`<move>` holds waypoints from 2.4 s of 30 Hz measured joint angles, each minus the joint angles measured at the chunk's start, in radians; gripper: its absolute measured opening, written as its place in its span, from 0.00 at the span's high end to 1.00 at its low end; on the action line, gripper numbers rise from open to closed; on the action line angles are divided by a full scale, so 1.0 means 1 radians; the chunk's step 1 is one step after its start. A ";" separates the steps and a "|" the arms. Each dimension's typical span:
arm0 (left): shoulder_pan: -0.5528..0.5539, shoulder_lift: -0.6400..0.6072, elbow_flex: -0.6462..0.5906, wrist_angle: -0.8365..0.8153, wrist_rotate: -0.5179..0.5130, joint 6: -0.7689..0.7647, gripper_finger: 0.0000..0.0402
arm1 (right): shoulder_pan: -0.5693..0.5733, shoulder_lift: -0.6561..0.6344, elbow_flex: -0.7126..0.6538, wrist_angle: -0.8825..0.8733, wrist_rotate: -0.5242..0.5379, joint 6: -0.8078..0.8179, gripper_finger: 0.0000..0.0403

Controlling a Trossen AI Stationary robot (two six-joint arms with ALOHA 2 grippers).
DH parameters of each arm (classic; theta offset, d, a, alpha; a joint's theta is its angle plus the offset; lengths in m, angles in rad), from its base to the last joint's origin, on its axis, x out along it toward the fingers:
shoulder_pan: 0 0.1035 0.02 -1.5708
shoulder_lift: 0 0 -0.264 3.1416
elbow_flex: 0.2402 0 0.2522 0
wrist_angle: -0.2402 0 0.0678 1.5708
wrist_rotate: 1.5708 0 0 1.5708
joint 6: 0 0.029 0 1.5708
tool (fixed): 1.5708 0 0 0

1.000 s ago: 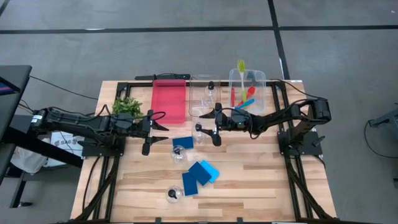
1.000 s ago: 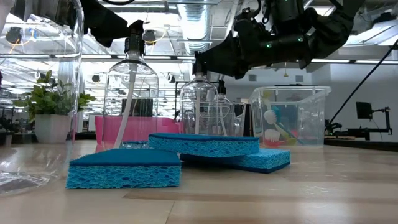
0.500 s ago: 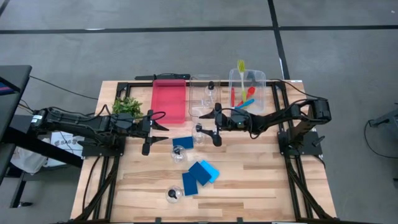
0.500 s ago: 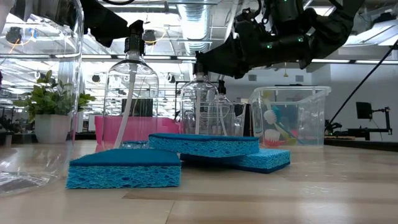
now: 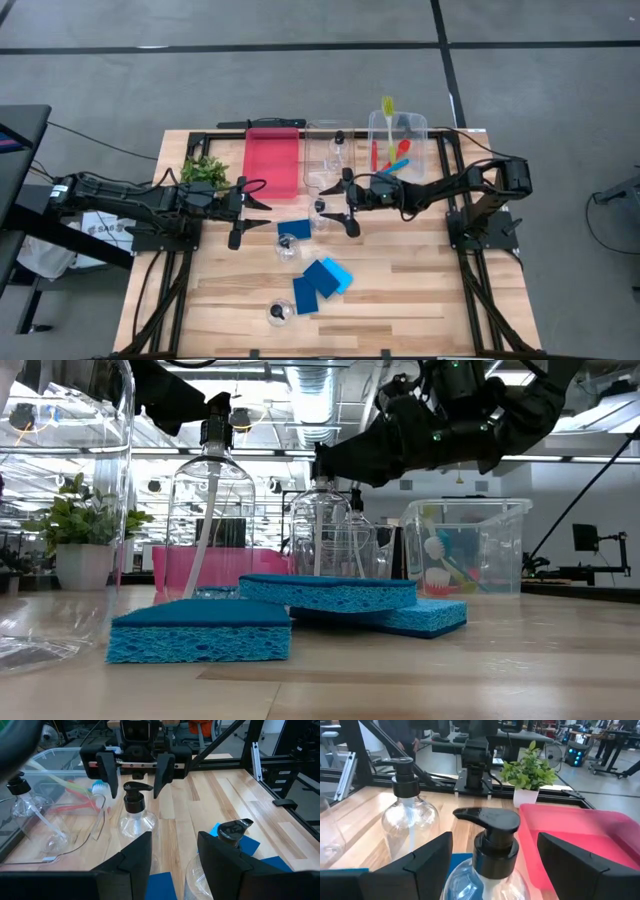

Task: Pick & Place Kitchen Sink Supplies
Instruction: Put the soap dispenser into the left transparent bin

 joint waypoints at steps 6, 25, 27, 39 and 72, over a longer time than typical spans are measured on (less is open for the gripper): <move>0.000 0.000 0.000 0.000 0.000 0.000 0.60 | -0.005 0.000 0.029 0.000 -0.001 -0.002 0.29; 0.000 0.000 0.000 0.000 0.000 0.003 0.60 | -0.006 0.231 0.211 -0.038 0.000 -0.010 0.29; 0.000 0.000 0.000 0.000 0.000 0.003 0.60 | -0.006 0.230 0.218 -0.052 0.000 -0.010 0.29; 0.000 0.000 0.000 0.000 0.000 0.002 0.60 | 0.000 0.188 0.217 -0.105 0.001 -0.018 0.29; 0.000 0.000 0.000 0.000 0.000 0.002 0.60 | -0.003 0.095 0.215 -0.230 0.002 0.008 0.72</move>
